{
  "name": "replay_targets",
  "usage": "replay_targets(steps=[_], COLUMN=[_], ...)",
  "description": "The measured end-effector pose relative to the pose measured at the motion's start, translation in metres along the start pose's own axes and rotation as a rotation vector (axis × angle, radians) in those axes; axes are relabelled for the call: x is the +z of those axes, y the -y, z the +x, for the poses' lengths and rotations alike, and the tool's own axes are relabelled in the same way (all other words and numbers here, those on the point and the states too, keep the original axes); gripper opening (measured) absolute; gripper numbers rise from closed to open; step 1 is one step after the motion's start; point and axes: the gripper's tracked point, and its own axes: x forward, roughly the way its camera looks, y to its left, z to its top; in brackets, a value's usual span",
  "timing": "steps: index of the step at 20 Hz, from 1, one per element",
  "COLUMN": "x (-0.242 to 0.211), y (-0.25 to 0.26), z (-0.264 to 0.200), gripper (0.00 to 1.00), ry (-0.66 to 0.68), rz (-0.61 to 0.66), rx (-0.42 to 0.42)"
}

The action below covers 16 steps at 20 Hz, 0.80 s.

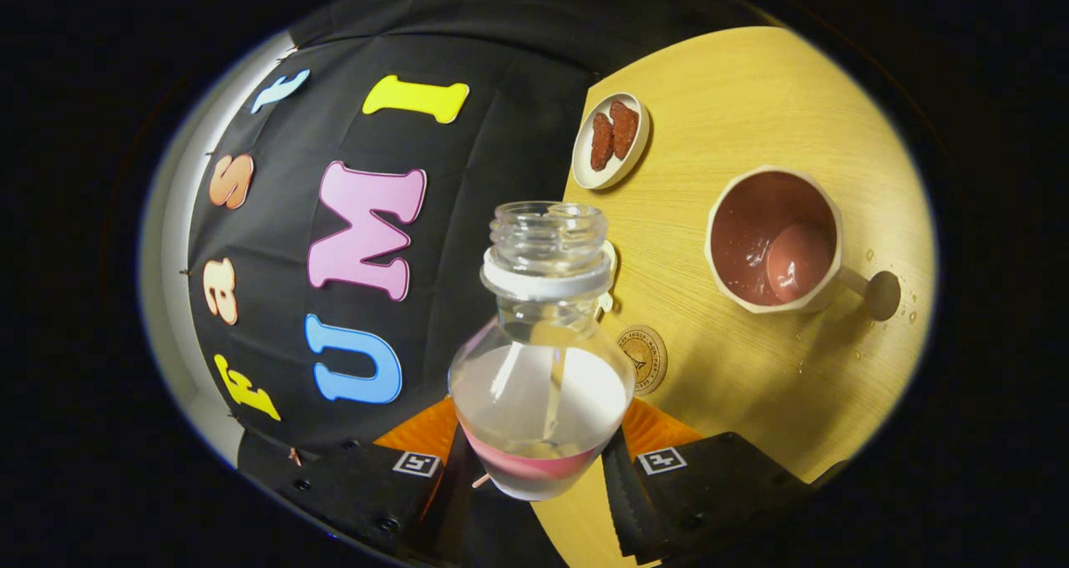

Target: Take the bottle from table, then pour the juice into the cup, finally place the bottle on the coaster

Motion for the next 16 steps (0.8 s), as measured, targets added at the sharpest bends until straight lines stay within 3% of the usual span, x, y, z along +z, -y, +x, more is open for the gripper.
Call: replay_targets(steps=[16], x=[0.003], y=[0.017], z=[0.012], gripper=[0.70], ry=[-0.061], rz=[0.282], rx=[-0.052])
